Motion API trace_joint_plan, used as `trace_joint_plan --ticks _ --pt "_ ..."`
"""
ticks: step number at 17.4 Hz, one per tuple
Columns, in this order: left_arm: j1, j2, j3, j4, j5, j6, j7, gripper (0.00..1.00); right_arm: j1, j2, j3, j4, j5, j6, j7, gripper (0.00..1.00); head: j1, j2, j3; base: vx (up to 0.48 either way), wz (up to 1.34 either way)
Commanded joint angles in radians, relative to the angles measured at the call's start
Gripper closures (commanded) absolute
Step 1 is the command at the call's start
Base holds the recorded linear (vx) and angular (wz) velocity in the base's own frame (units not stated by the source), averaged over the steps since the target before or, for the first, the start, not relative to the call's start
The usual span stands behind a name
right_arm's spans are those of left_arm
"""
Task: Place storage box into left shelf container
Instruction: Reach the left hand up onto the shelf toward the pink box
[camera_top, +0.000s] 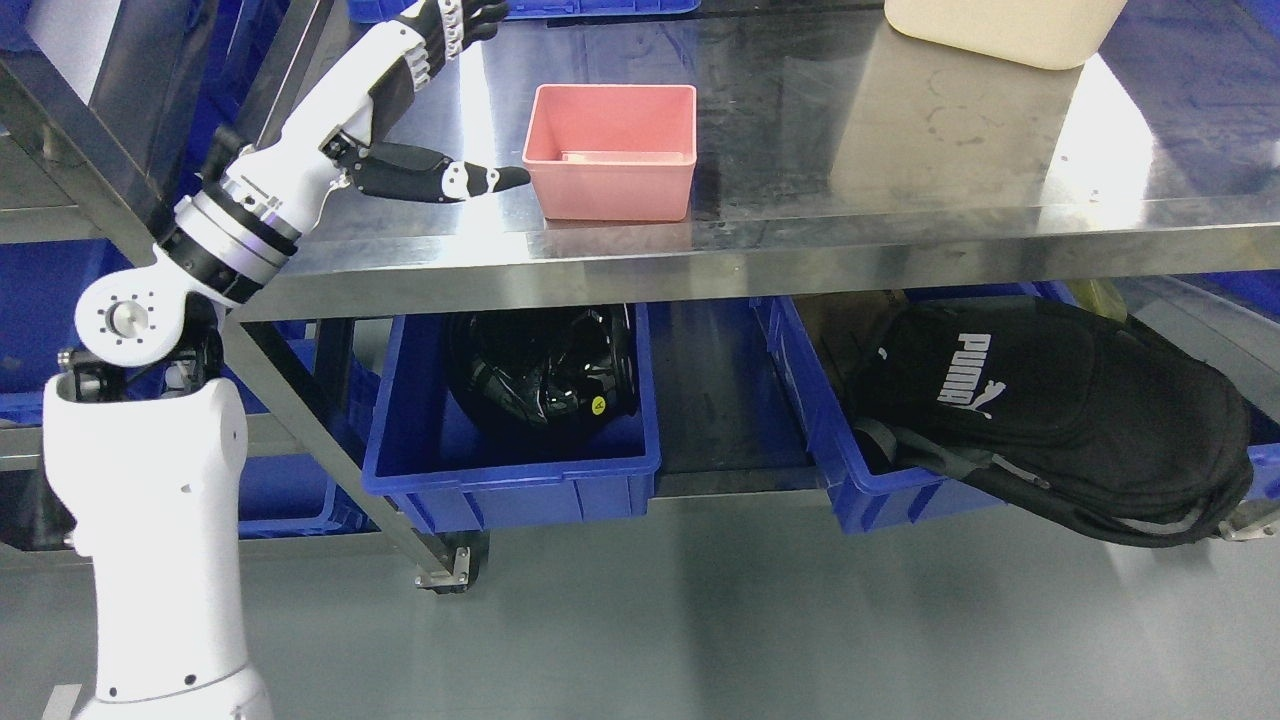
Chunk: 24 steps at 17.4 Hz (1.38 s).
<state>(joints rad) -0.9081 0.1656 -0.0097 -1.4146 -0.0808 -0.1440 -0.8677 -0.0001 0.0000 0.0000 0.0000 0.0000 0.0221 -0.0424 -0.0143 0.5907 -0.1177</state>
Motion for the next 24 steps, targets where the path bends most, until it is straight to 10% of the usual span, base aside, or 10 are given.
trace_joint_plan --ticks 1,16,24 --pt "-0.132 0.031 -0.301 0.238 -0.183 0.0 -0.068 0.01 0.009 -0.017 -0.005 -0.017 0.002 -0.001 -0.001 0.0 0.0 0.0 0.0 0.0 0.0" --pt "-0.356 -0.148 -0.314 0.646 -0.487 0.058 -0.189 0.14 0.009 -0.017 -0.005 -0.017 0.002 -0.001 -0.001 0.0 0.0 0.0 0.0 0.0 0.0" --pt "-0.357 -0.148 -0.159 0.664 -0.481 -0.049 -0.203 0.76 0.009 -0.017 -0.005 -0.017 0.002 -0.001 -0.001 0.0 0.0 0.0 0.0 0.0 0.0"
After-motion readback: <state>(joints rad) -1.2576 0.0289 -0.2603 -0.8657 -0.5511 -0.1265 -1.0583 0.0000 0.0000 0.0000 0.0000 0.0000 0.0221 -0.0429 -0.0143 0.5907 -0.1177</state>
